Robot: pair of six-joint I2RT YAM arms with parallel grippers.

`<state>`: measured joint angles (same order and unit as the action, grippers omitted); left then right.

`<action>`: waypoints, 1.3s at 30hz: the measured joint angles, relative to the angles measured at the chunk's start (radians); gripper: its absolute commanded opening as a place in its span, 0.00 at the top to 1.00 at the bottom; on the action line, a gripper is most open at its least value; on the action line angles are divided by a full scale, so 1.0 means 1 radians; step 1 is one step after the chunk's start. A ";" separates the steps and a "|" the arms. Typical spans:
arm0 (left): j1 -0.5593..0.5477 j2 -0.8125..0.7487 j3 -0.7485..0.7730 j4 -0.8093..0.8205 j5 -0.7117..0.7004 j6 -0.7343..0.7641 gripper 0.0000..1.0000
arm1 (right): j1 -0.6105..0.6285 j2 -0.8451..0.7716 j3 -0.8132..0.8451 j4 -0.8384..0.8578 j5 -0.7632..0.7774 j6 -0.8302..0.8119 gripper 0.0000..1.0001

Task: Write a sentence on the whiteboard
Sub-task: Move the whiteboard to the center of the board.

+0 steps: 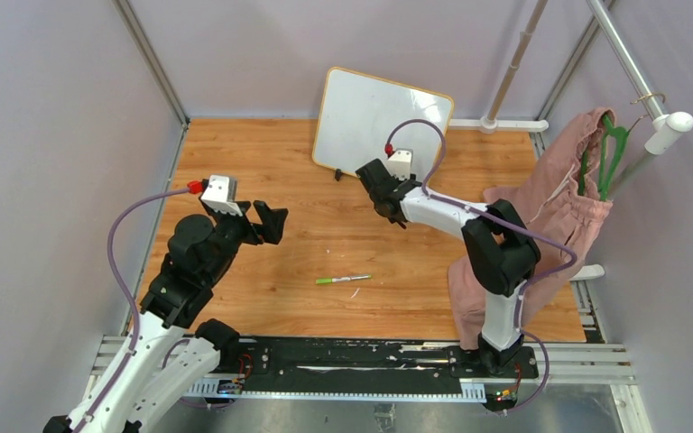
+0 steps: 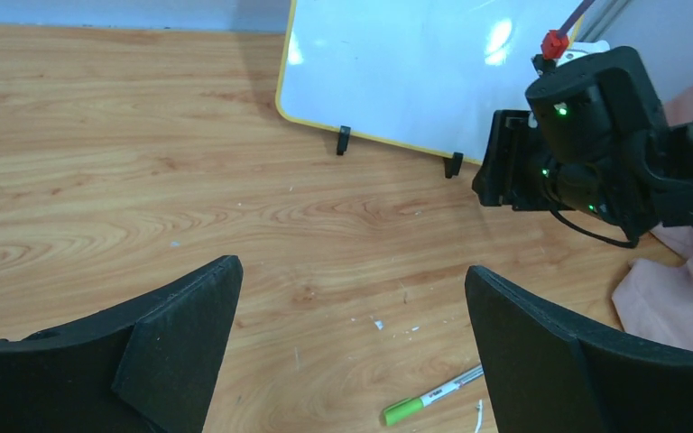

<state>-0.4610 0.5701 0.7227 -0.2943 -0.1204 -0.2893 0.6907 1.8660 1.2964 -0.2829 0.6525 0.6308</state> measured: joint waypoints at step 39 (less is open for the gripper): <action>-0.014 -0.009 0.000 0.000 -0.013 -0.002 0.00 | -0.085 0.277 0.245 -0.024 -0.050 0.062 0.53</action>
<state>-0.4755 0.5613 0.7227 -0.2947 -0.1337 -0.2916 0.6052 2.1433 1.5414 -0.3065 0.6022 0.6930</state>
